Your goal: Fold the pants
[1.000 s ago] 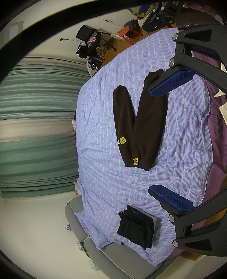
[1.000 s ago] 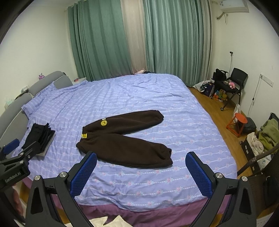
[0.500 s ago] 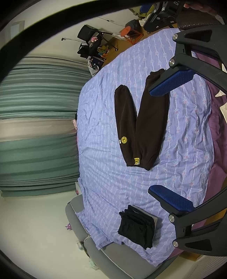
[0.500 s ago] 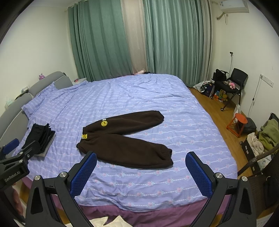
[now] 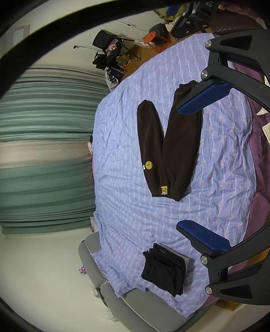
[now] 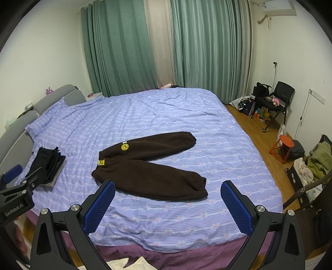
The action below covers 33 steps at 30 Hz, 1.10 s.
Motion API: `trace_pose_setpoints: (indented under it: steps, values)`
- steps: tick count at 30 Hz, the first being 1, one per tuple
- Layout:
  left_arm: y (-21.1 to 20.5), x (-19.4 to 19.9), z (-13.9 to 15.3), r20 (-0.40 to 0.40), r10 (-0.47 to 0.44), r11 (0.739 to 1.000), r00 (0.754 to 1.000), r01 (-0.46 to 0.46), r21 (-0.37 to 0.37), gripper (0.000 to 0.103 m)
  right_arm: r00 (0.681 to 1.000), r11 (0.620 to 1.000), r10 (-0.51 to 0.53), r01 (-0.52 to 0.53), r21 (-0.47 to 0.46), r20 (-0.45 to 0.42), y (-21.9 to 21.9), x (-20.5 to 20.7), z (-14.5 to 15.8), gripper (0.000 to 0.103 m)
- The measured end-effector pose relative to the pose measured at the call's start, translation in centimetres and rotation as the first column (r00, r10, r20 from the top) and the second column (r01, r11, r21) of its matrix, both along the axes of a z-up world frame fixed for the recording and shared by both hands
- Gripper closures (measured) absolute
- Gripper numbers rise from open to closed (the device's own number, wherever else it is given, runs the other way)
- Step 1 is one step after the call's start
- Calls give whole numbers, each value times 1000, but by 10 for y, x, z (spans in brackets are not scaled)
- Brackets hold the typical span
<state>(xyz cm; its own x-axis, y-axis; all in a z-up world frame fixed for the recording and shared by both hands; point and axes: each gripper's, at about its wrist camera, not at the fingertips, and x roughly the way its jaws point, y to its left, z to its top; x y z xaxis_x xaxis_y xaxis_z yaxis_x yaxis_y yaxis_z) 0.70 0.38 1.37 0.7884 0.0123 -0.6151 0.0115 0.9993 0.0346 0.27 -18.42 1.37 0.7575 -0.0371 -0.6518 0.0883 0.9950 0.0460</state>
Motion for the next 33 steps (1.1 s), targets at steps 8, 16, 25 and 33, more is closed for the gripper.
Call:
trace_pose_setpoints:
  steps: [8, 16, 25, 33]
  values:
    - [13, 8, 2, -2, -7, 1000, 1000, 7, -9, 0, 1000, 1000, -1, 1, -3, -5, 6, 3, -1, 0]
    - [37, 17, -5, -25, -47, 999, 999, 46, -11, 0, 999, 1000, -25, 25, 11, -41, 29, 9, -12, 0]
    - [90, 54, -43, -102, -44, 999, 994, 43, -18, 0, 991, 994, -97, 101, 40, -92, 62, 36, -45, 0]
    - [113, 105, -95, -135, -17, 1000, 991, 13, -27, 0, 983, 994, -86, 94, 46, -159, 85, 83, -99, 0]
